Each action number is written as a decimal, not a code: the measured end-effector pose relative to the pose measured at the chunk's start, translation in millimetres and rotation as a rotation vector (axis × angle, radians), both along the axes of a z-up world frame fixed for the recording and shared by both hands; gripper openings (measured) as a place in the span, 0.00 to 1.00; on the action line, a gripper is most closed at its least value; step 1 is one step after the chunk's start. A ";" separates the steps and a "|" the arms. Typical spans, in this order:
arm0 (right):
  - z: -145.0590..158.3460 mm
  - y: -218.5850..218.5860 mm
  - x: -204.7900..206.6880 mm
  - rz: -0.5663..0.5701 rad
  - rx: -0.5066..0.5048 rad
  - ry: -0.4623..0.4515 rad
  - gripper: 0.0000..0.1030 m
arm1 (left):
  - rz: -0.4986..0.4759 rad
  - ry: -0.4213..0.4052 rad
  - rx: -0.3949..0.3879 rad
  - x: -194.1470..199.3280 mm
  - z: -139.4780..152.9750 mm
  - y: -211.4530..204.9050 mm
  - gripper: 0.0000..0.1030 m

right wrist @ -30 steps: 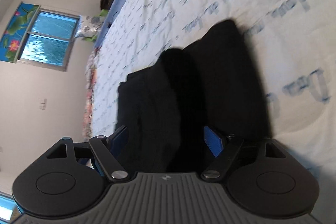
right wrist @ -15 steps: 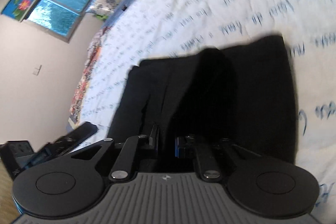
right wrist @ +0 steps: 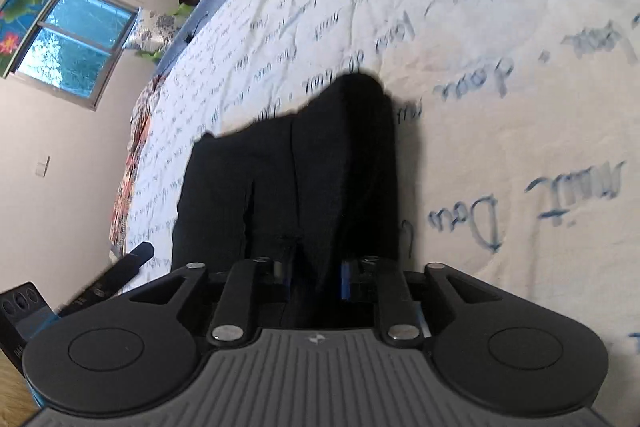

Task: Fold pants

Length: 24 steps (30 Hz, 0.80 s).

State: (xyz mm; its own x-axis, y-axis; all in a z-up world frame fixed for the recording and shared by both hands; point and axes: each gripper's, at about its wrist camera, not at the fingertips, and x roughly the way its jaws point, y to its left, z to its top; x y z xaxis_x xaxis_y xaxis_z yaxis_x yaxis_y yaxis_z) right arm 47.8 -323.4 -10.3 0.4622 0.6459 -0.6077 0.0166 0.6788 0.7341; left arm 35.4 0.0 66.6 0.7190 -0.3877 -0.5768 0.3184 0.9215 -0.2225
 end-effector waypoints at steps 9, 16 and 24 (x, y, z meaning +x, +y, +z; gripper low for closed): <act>53.7 22.9 3.7 -0.033 -0.055 -0.208 0.25 | -0.016 -0.032 0.113 23.0 -13.3 -15.1 0.91; -2.0 55.2 36.5 -0.066 -0.050 -0.106 0.24 | -0.051 0.151 0.193 81.9 -64.9 -22.4 1.00; 13.5 46.1 8.9 -0.090 -0.018 -0.112 0.25 | -0.041 0.126 0.210 73.5 -62.8 -21.3 1.00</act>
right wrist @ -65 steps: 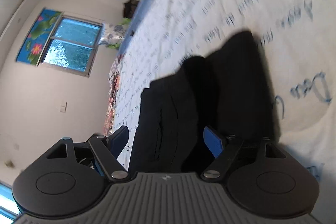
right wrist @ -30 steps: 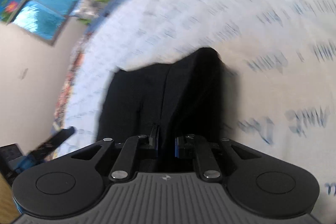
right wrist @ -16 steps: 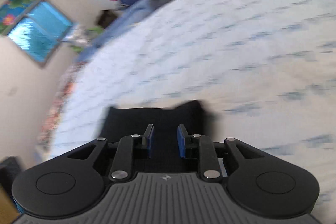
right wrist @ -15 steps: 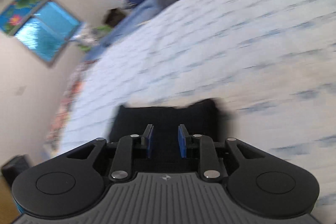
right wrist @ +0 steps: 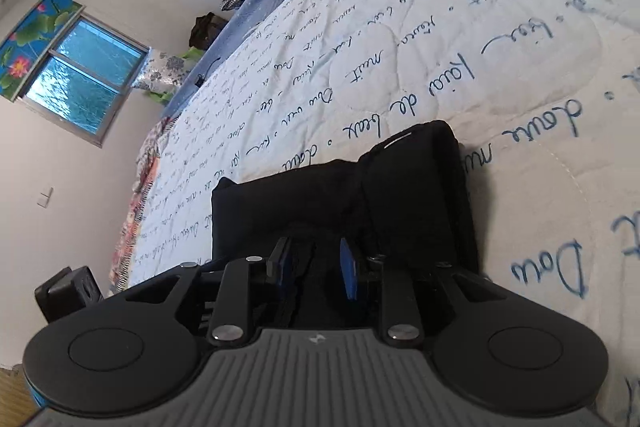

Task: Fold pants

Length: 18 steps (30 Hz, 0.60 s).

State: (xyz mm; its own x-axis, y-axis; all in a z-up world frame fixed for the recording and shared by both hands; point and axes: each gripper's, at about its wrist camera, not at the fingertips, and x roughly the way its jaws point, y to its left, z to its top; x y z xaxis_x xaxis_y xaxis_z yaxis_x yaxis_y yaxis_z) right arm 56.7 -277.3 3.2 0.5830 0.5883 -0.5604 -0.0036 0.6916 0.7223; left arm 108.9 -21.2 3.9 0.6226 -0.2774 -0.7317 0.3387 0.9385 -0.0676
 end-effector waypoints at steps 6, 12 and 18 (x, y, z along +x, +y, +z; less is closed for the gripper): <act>30.6 18.5 -65.0 0.044 -0.190 -0.134 0.56 | 0.059 -0.017 -0.010 -36.7 17.6 6.9 0.98; 13.1 10.0 -83.5 0.012 -0.230 -0.111 0.62 | 0.068 -0.007 -0.002 -49.7 5.4 2.6 1.00; 23.1 1.1 -79.4 -0.067 -0.183 -0.140 0.64 | 0.082 -0.018 0.007 -50.5 2.1 0.6 1.00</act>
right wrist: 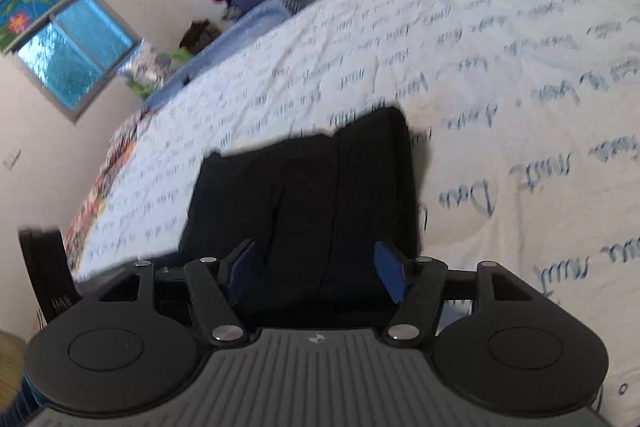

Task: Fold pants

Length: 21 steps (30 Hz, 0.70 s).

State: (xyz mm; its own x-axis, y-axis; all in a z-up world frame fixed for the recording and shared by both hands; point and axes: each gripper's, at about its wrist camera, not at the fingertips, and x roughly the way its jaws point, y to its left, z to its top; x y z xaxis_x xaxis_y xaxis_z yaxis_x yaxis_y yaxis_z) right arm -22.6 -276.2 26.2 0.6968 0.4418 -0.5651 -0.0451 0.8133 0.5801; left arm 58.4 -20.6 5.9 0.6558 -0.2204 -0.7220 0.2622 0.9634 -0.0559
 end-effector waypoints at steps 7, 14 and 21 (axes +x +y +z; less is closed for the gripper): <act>2.5 24.5 29.0 0.109 0.096 0.025 0.75 | 0.004 -0.006 0.001 -1.5 -1.2 -0.5 1.00; -29.8 19.2 25.6 0.130 0.135 0.053 0.74 | 0.000 -0.070 -0.001 -14.0 -2.3 1.1 0.98; 53.2 48.2 76.6 0.238 0.002 -0.104 0.77 | -0.002 -0.107 -0.050 -45.6 12.5 12.3 0.97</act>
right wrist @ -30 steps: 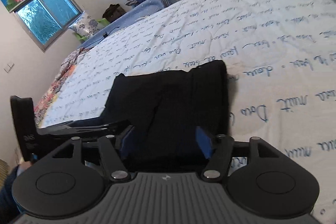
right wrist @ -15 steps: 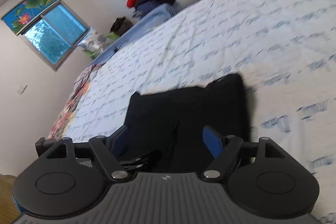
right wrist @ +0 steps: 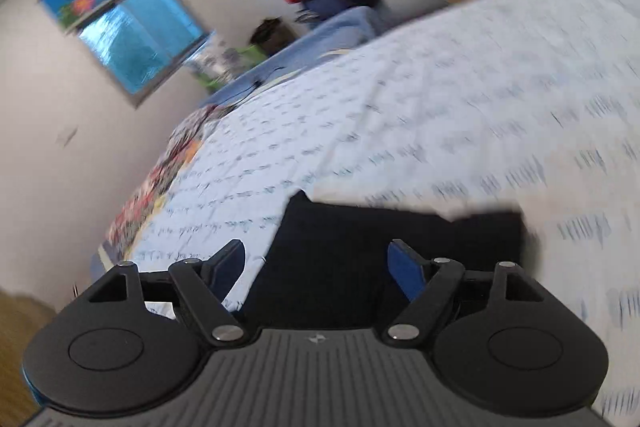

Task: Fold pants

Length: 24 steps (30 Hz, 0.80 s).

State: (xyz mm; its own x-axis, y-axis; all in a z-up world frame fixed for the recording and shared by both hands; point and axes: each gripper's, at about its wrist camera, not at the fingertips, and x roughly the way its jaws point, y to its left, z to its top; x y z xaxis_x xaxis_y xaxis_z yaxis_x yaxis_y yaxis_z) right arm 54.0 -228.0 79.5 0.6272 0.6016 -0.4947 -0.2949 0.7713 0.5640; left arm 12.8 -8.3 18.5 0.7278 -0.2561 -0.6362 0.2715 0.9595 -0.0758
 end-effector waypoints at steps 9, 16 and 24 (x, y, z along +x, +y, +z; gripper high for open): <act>-18.0 163.0 136.8 0.284 -0.342 0.057 0.76 | -0.002 -0.016 0.018 -1.8 -14.3 -2.8 1.00; -83.1 169.8 182.3 0.302 -0.659 0.038 1.00 | -0.005 -0.044 -0.003 -8.1 -21.4 0.8 1.00; -63.7 146.1 177.8 0.182 -0.599 0.032 1.00 | -0.009 -0.058 -0.015 -13.0 -26.8 5.9 1.00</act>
State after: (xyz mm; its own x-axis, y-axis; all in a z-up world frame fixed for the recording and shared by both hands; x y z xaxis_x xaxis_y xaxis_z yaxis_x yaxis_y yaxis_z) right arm 231.8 -81.9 15.8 0.5202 0.3097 -0.7959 -0.4417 0.8952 0.0596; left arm -0.2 -2.3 -8.4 0.7612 -0.2723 -0.5886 0.2844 0.9558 -0.0742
